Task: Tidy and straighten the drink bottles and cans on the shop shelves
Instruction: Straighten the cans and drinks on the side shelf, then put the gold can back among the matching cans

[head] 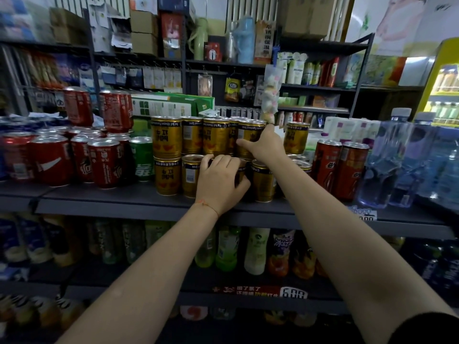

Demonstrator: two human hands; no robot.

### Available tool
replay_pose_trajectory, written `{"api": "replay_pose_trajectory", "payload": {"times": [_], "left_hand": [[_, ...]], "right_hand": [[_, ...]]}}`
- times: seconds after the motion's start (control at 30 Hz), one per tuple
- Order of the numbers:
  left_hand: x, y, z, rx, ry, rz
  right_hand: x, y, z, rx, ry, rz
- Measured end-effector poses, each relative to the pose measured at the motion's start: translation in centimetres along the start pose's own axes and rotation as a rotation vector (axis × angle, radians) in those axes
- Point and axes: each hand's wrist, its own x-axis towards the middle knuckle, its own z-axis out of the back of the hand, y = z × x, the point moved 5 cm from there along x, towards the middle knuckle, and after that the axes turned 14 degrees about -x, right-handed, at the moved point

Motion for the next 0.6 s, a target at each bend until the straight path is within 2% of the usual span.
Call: {"api": "replay_pose_trajectory", "payload": {"times": [0.07,0.13,0.23,0.3,0.43,0.5,0.6], "left_hand": [[-0.1,-0.1,0.0,0.003,0.018,-0.004],[-0.3,-0.1,0.2,-0.005,0.082,-0.015],[-0.1,0.5,1.0,0.028,0.319,-0.022],[0.0,1.1,2.9,0.014,0.366,-0.03],[-1.7,3.2,9.4,-0.089,0.15,-0.03],[-3.8,5.3,12.3,-0.116,0.143,0.043],[-7.8,10.9,16.4,-0.165,0.231,0.22]], "right_hand": [[-0.5,0.0,0.2,-0.078,-0.036,0.009],[-1.7,0.4,0.6,-0.132,-0.168,0.071],[-5.0,1.3,1.2,-0.022,-0.469,0.247],[-7.4,1.7,1.0,0.109,-0.572,0.312],[-11.4,3.9,-1.5,0.338,-0.417,0.324],[-13.6,6.2,-3.8,0.421,-0.307,0.328],[-17.1,11.9,-8.4,0.435,-0.157,0.381]]}}
